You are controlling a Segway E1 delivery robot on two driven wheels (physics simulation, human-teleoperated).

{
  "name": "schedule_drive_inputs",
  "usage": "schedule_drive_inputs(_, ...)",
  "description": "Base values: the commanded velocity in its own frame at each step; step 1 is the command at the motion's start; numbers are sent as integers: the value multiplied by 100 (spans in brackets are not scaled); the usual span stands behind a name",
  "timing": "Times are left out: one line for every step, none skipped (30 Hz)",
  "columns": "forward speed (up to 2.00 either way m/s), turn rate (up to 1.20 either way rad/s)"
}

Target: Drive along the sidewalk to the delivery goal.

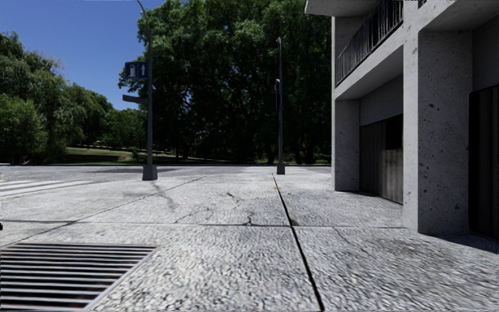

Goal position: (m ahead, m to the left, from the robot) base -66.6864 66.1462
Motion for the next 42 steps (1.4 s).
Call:
schedule_drive_inputs(200,37)
schedule_drive_inputs(200,40)
schedule_drive_inputs(200,42)
schedule_drive_inputs(200,43)
schedule_drive_inputs(200,43)
schedule_drive_inputs(200,43)
schedule_drive_inputs(200,43)
schedule_drive_inputs(200,43)
schedule_drive_inputs(200,44)
schedule_drive_inputs(200,44)
schedule_drive_inputs(200,44)
schedule_drive_inputs(200,47)
schedule_drive_inputs(200,47)
schedule_drive_inputs(200,48)
schedule_drive_inputs(200,48)
schedule_drive_inputs(200,48)
schedule_drive_inputs(200,48)
schedule_drive_inputs(200,48)
schedule_drive_inputs(200,48)
schedule_drive_inputs(200,48)
schedule_drive_inputs(200,48)
schedule_drive_inputs(200,48)
schedule_drive_inputs(200,48)
schedule_drive_inputs(200,48)
schedule_drive_inputs(200,49)
schedule_drive_inputs(200,49)
schedule_drive_inputs(200,50)
schedule_drive_inputs(200,50)
schedule_drive_inputs(200,50)
schedule_drive_inputs(200,50)
schedule_drive_inputs(200,50)
schedule_drive_inputs(200,50)
schedule_drive_inputs(200,50)
schedule_drive_inputs(200,50)
schedule_drive_inputs(200,50)
schedule_drive_inputs(200,50)
schedule_drive_inputs(200,50)
schedule_drive_inputs(200,50)
schedule_drive_inputs(200,50)
schedule_drive_inputs(200,50)
schedule_drive_inputs(200,50)
schedule_drive_inputs(200,50)
